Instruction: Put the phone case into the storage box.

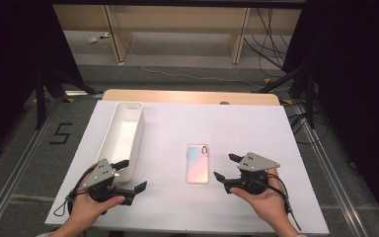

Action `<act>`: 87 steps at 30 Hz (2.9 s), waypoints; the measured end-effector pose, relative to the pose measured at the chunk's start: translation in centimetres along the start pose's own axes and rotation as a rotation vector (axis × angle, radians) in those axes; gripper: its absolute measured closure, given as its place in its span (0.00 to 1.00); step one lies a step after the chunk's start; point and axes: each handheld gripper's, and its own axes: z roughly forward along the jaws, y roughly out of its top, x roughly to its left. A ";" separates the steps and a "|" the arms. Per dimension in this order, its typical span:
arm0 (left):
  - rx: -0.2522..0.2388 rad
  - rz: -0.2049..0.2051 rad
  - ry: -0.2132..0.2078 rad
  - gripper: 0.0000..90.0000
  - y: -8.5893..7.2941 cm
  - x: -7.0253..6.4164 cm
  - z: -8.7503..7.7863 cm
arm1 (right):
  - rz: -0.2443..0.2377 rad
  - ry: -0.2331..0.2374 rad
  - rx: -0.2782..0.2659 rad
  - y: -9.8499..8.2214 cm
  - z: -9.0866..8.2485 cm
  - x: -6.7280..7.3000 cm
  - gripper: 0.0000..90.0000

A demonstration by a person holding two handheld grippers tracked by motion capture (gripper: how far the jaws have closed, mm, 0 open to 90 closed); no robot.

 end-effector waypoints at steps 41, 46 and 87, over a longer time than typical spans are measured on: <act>0.002 -0.001 -0.013 0.04 0.0 -0.1 0.1 | -0.122 0.108 0.138 2.9 5.5 1.2 0.32; 0.003 -0.002 -0.014 0.05 0.0 -0.1 0.1 | -0.163 0.130 0.205 3.2 6.1 1.3 0.32; 0.002 -0.001 -0.019 0.05 -0.1 -0.2 0.0 | -0.454 0.350 0.772 4.1 12.8 2.2 0.55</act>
